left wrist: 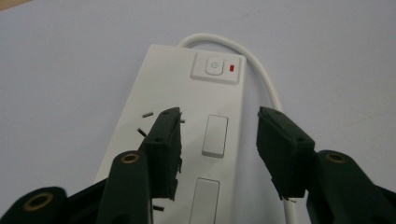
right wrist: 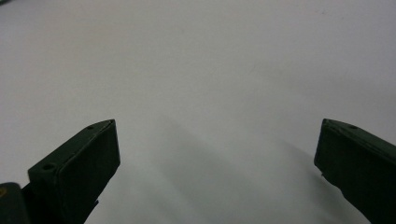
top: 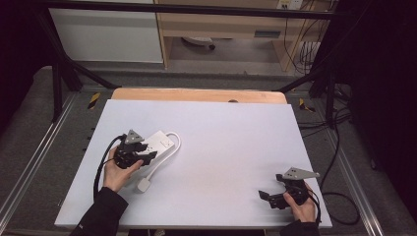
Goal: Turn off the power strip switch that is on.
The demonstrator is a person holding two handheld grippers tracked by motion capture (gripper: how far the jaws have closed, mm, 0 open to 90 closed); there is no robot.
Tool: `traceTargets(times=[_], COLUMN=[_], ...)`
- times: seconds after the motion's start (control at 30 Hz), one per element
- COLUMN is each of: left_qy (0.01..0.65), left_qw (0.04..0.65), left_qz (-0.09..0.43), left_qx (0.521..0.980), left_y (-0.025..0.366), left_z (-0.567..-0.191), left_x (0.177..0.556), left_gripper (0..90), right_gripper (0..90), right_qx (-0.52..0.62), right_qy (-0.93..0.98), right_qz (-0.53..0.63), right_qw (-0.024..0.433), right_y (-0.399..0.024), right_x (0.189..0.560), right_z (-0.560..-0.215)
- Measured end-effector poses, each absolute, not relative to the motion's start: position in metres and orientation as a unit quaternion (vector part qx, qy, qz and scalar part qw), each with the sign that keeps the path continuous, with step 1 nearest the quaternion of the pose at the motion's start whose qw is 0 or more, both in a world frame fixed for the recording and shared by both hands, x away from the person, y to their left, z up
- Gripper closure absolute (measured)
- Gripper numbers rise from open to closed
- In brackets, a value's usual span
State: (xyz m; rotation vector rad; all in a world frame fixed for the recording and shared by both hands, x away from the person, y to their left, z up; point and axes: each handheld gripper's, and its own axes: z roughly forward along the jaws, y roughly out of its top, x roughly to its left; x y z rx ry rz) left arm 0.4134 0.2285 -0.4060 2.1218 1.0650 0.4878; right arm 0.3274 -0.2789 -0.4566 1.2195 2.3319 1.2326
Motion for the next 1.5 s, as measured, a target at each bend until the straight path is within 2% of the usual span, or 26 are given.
traceTargets(times=[0.73, 1.5], left_qy=[0.413, 0.413], left_qw=[0.350, 0.344], left_qz=[0.191, 0.190], left_qx=[0.819, 0.822], left_y=[0.226, 0.227], left_z=[-0.416, -0.420], left_x=[0.417, 0.419], left_gripper=[74.2, 88.9], right_gripper=[0.7, 0.7], right_qx=[0.416, 0.417], right_qy=[0.797, 0.797], right_qz=[0.421, 0.421], right_qw=[0.117, 0.116], right_y=[-0.279, -0.279], right_x=[0.327, 0.327], right_z=[-0.457, -0.457])
